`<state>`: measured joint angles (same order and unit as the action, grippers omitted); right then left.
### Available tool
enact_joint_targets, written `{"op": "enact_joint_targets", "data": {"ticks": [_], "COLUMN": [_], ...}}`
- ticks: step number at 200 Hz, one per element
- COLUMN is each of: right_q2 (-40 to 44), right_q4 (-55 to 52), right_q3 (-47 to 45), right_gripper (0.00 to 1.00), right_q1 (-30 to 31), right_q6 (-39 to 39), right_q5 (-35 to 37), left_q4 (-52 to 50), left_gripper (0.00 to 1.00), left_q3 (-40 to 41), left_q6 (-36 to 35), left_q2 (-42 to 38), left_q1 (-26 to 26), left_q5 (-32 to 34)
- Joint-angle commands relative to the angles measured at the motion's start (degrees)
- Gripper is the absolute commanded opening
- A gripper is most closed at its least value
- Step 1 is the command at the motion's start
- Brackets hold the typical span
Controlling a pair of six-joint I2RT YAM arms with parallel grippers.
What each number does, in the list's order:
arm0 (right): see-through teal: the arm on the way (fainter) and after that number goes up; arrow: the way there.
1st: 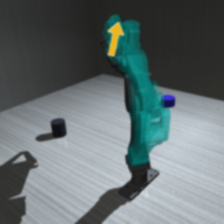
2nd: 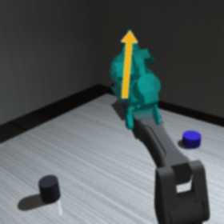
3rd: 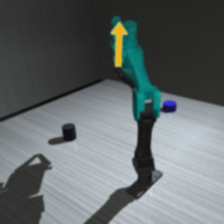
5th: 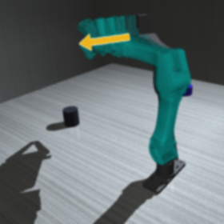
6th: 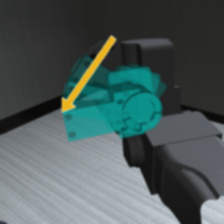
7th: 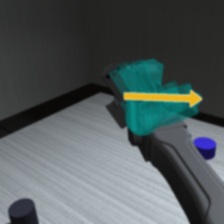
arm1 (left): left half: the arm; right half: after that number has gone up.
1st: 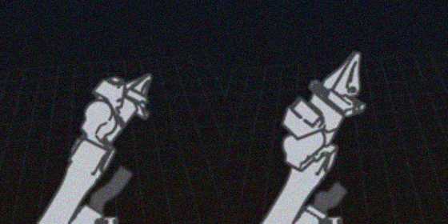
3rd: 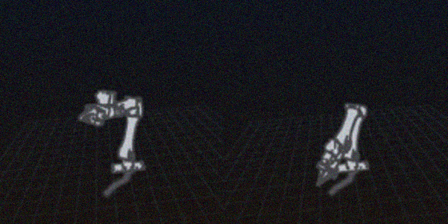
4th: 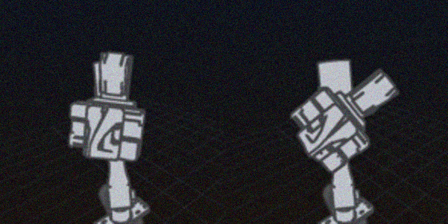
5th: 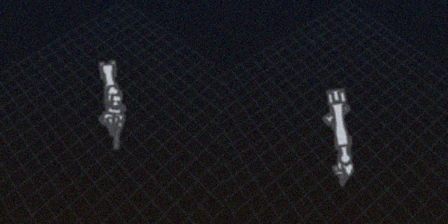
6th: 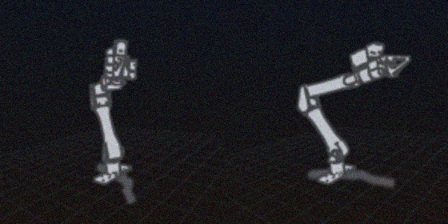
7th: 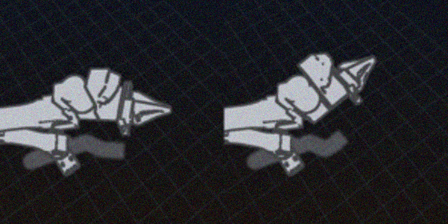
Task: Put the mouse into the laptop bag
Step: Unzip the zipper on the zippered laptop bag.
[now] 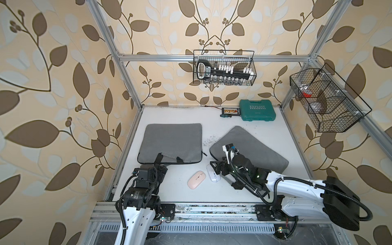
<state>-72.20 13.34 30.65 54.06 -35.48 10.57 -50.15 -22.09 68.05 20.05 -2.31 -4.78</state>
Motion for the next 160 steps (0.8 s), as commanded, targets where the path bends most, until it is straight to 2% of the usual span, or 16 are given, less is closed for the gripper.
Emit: {"op": "enact_joint_targets", "data": {"ticks": [1,88,107,122,160], "right_q2": [-3.65,-10.84,-12.20,-13.40,-17.00], "right_q4": [-0.41,2.99,3.74,3.92,3.64], "right_q3": [2.54,4.26,4.81,5.76,9.35], "right_gripper": [0.91,0.90,0.89,0.85,0.61], "right_q1": [0.37,0.43,0.43,0.49,0.75], "right_q6": [-1.06,-0.98,-0.34,0.80,4.12], "right_q5": [3.63,2.62,2.01,1.79,0.29], "left_q4": [4.07,17.83,21.20,23.16,28.19], "left_gripper": [0.99,0.99,0.99,0.99,0.99], "left_q3": [0.46,4.79,4.69,3.76,2.43], "left_q6": [2.01,2.44,2.54,2.69,4.42], "left_q2": [4.03,15.73,18.62,21.08,29.36], "left_q1": [-0.33,-0.33,-0.33,-0.33,-0.33], "left_q5": [-4.31,-0.73,2.30,4.22,7.26]}}
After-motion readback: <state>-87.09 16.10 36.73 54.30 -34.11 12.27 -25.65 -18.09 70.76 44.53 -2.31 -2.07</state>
